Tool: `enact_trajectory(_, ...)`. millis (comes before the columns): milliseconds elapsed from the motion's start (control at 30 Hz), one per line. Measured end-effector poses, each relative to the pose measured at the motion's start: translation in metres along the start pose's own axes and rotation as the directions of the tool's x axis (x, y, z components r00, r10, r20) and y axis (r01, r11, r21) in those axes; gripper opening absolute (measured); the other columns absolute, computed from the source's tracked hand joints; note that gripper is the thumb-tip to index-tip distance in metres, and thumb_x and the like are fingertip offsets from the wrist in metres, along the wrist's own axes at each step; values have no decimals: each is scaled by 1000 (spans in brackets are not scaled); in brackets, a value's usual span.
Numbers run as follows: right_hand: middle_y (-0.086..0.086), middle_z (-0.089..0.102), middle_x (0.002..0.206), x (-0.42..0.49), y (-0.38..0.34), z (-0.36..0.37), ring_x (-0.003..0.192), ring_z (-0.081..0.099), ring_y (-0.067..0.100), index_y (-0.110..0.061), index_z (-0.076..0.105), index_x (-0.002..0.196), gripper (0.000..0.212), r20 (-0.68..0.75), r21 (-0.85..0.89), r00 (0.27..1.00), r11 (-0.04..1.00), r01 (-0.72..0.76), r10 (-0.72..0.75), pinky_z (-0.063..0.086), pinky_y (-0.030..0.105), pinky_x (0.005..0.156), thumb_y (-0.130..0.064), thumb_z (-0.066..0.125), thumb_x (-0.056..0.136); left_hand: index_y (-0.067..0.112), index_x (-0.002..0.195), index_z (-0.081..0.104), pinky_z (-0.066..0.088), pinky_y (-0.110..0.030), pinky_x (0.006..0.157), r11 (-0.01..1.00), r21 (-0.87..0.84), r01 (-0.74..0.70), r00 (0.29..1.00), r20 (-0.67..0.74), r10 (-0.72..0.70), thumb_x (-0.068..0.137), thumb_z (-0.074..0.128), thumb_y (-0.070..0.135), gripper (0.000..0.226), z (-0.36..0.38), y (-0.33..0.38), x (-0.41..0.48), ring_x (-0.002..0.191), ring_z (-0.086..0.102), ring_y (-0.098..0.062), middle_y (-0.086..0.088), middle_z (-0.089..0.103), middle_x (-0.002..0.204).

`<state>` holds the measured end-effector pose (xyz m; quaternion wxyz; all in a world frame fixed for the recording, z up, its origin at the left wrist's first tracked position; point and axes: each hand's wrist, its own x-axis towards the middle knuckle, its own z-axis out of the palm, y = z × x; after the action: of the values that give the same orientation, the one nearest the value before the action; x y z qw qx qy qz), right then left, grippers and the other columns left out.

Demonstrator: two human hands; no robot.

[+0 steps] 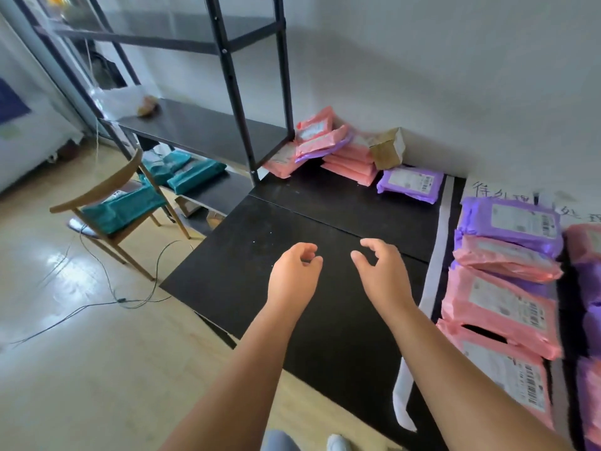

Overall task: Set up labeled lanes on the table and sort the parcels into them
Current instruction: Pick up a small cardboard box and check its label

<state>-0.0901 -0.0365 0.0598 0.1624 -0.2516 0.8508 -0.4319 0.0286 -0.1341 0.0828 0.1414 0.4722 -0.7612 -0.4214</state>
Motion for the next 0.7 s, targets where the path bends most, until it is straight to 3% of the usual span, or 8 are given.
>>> enact_trajectory(233,-4,52,135,62,-22,23,120,51,10,-26,56,131,35,-78,-30,996,998,-52,50,38,22,83,-32,60,97,26,127,61,44,-20,77,998,-50,-42,997,62,45,97,57,28,30,-14,8,87,98,58,-4,14,63,110)
enact_trajectory(367,-6,53,131,102,-42,50,112,48,6,-25,57,131,34,-152,-41,986,997,-67,60,36,22,82,-31,60,97,28,127,60,46,-22,80,995,-24,-94,987,127,96,97,57,29,30,-30,10,158,99,58,-5,13,63,114)
enact_trajectory(700,-6,55,132,202,-106,111,123,51,11,-26,57,131,35,-274,-100,952,981,-167,134,37,23,87,-29,61,97,25,128,60,44,-24,80,959,71,-275,923,297,243,97,56,26,31,-75,12,325,95,56,-7,9,64,117)
